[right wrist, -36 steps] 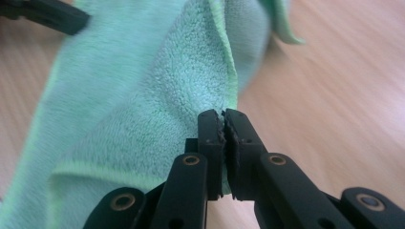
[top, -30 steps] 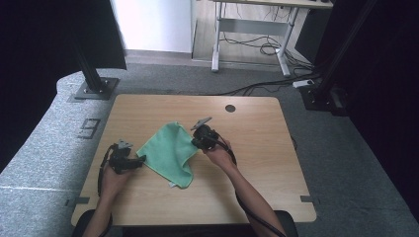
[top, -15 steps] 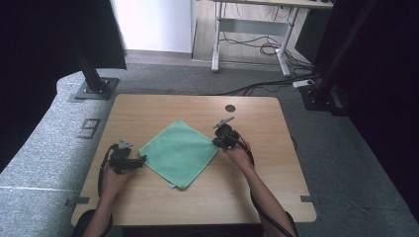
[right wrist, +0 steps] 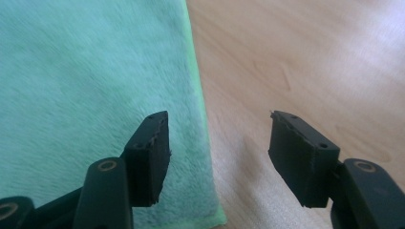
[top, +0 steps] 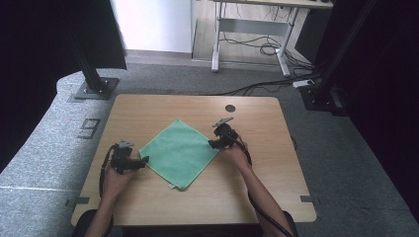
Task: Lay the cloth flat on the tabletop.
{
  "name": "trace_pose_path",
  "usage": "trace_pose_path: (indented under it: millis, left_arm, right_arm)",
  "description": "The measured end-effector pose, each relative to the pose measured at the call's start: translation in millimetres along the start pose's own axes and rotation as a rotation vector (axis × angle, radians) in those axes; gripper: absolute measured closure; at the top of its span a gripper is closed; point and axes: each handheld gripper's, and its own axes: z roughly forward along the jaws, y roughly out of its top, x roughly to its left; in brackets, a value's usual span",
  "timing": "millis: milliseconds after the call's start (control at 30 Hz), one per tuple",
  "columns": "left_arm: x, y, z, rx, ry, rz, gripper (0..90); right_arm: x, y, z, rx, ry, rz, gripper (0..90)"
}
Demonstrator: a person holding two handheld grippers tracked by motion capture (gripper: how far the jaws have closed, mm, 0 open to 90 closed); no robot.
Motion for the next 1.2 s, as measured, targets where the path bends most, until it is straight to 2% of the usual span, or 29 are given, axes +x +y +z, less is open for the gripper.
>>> trace_pose_path:
  millis: [100,167,267,433,667,767,800,867,900,933,967,1033,1067,1133,1167,1200]
  left_arm:
    - [-3.7,0.1,4.7,0.035,0.037,0.033,13.9]
    - [-3.6,2.0,6.2,0.039,0.046,0.023,13.6]
    - [-2.7,4.5,9.5,0.031,0.048,0.02,13.0]
    - [-0.7,14.0,19.8,0.019,0.043,0.025,11.7]
    - [0.2,37.3,41.5,0.016,0.021,0.05,11.4]
    - [-4.8,50.9,54.7,0.014,0.014,0.058,11.5]
    - [-4.8,50.9,54.7,0.014,0.014,0.058,11.4]
    - [-11.9,65.6,68.9,0.016,0.003,0.067,11.1]
    - [-11.9,65.6,68.9,0.016,0.003,0.067,10.7]
    - [-13.8,70.0,72.6,0.021,-0.001,0.07,10.7]
    - [-17.5,77.0,77.1,0.037,0.003,0.067,10.8]
    - [-19.5,80.0,77.5,0.047,0.006,0.063,15.1]
    - [-26.0,82.0,73.9,0.052,0.024,0.066,15.1]
    - [-34.7,79.1,66.3,0.062,-0.002,0.109,14.9]
    - [-34.7,79.1,66.3,0.062,-0.002,0.109,14.7]
    - [-39.8,75.0,59.4,0.069,0.0,0.14,14.7]
  right_arm:
    - [-0.7,-7.6,6.1,0.023,-0.009,-0.001,37.4]
    - [-2.5,-12.9,5.1,0.002,0.005,0.025,37.0]
    - [-1.5,-20.8,-0.1,-0.005,0.012,0.035,34.7]
    - [4.7,-37.3,-14.4,-0.008,0.01,0.009,34.0]
    - [16.5,-65.6,-37.4,-0.016,0.037,0.008,34.0]
    - [24.6,-75.4,-47.7,-0.006,0.037,-0.003,34.0]
    - [24.6,-75.4,-47.7,-0.006,0.037,-0.003,34.0]
    - [34.3,-84.1,-56.5,-0.004,0.028,-0.012,34.0]
    - [38.2,-87.4,-59.3,-0.008,0.021,-0.012,34.0]
    - [38.2,-87.4,-59.3,-0.008,0.021,-0.012,34.0]
    - [44.0,-91.8,-62.5,-0.015,0.022,-0.006,34.0]
    - [49.4,-95.6,-65.4,-0.021,0.02,0.0,33.7]
    - [51.6,-96.8,-66.8,-0.019,0.013,0.003,32.6]
    - [54.0,-98.0,-69.8,-0.014,0.005,0.008,30.6]
    - [54.0,-98.0,-69.8,-0.014,0.005,0.008,30.6]
    - [53.1,-98.2,-71.1,-0.028,0.016,0.022,30.2]
